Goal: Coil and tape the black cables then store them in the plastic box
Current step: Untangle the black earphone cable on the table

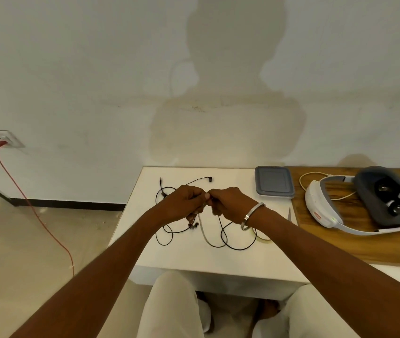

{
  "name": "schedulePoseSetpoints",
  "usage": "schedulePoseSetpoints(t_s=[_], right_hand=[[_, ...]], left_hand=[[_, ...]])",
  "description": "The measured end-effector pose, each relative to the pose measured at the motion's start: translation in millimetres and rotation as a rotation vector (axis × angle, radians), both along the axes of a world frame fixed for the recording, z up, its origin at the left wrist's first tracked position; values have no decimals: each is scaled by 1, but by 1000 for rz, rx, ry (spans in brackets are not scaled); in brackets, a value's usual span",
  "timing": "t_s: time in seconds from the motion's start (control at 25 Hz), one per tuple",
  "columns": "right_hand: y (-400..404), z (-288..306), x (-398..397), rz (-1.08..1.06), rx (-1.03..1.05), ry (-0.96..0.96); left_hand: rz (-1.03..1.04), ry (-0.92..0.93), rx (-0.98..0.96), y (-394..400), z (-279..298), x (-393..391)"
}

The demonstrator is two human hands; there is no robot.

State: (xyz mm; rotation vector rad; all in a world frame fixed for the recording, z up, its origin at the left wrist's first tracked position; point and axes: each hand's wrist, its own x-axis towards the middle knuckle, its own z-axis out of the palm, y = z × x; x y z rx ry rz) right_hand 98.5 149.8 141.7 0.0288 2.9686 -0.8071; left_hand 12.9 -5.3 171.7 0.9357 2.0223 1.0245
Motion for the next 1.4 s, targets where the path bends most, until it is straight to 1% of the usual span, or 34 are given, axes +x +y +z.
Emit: schedulePoseSetpoints(t_s=[0.08,0.16,0.28,0.44,0.84,0.96,1.08,1.12,1.2,1.24,1.28,1.32,1.36,1.4], right_hand=[[4,-3,0,-1,61,88],[6,-8,3,21,1,165],[7,-10,6,25,-96,148],[18,-4,10,-121,-134,216],[45,-16,13,-378,-135,230],[47,-21,12,-424,-56,215],[52,-26,12,-533,-15,174],[55,-27,12,-574,4,142],[60,-29,13,-611,61,20],[58,-28,14,-593,96,-66],[54,-27,15,-529,142,-159],[48,-25,16,-421,184,-215],[40,-25,17,-296,209,-215],[28,-24,17,-169,204,-159]], left_hand=[[19,-14,-3,-2,-1,-3],[27,-25,4,-2,-2,-5],[30,-42,6,-1,-1,-3],[11,-61,-10,-8,-4,-5],[10,-121,-32,-21,-7,0],[26,-132,-39,-20,-6,0],[19,-141,-58,-22,-8,-3],[23,-144,-67,-22,-9,-3],[43,-143,-78,-23,-10,-3],[51,-132,-82,-22,-10,-3],[54,-117,-87,-21,-9,-2],[53,-105,-92,-18,-9,-1],[48,-100,-95,-15,-8,1],[38,-97,-96,-12,-8,3]])
